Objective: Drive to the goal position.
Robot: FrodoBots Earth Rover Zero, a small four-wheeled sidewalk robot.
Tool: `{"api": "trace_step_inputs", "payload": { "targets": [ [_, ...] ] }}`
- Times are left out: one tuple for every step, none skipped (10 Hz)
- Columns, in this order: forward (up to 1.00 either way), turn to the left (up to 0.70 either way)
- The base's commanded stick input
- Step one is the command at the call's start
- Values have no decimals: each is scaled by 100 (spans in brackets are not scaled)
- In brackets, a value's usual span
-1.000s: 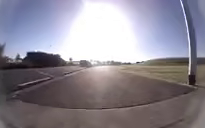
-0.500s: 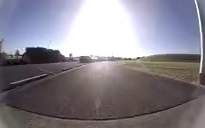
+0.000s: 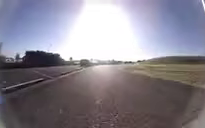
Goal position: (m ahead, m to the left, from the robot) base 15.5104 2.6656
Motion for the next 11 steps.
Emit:
{"api": "trace_step_inputs", "payload": {
  "targets": [
    [70, 0],
    [70, 0],
    [70, 0],
    [70, 0],
    [70, 0],
    [70, 0],
    [70, 0],
    [70, 0],
    [70, 0],
    [70, 0],
    [70, 0]
  ]
}}
